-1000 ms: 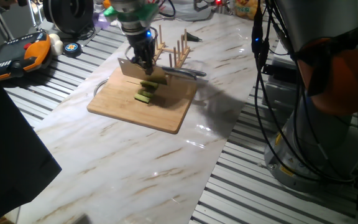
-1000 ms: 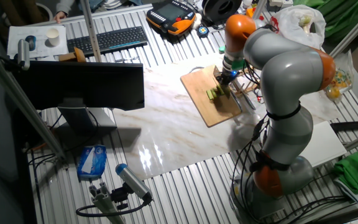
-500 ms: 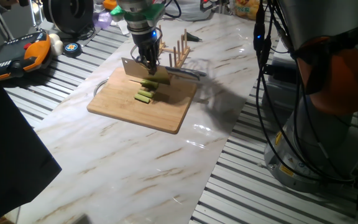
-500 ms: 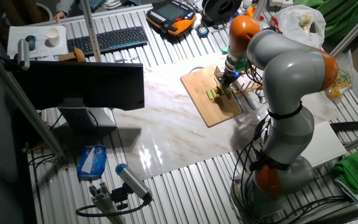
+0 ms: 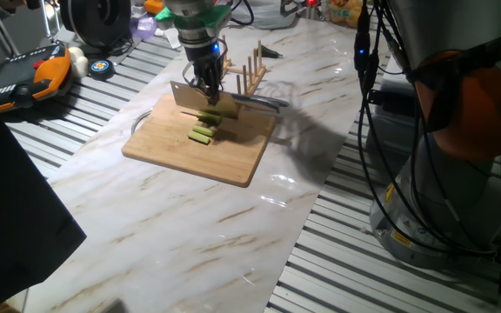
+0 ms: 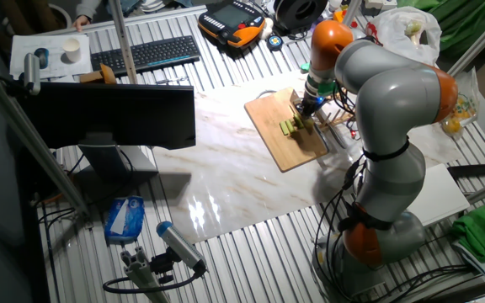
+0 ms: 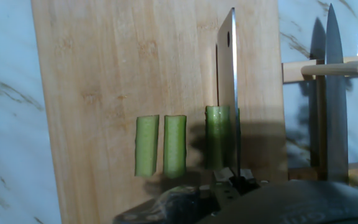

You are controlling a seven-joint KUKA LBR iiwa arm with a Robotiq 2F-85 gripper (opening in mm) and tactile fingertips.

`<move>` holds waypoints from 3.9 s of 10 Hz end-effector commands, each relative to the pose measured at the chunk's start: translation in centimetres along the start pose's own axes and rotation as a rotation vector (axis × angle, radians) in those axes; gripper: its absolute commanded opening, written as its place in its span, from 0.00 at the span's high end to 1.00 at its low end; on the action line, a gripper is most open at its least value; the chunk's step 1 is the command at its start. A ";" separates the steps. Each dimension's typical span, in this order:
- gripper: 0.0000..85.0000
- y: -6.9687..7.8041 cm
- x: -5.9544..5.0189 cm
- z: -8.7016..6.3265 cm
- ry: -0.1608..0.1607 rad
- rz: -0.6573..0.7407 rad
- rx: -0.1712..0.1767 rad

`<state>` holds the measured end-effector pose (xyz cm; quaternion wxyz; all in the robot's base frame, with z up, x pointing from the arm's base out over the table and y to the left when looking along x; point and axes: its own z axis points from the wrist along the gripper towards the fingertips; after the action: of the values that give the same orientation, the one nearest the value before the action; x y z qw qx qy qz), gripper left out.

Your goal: Cut the cucumber into segments

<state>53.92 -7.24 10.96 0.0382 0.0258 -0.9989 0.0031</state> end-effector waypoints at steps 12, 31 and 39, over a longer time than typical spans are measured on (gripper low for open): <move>0.99 -0.2 -0.3 0.6 0.006 -0.004 -0.034; 0.99 0.3 -0.1 1.5 -0.006 0.008 -0.002; 0.99 0.1 -0.2 2.3 -0.009 0.012 0.005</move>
<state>53.96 -7.11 8.66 0.0336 0.0195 -0.9992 0.0056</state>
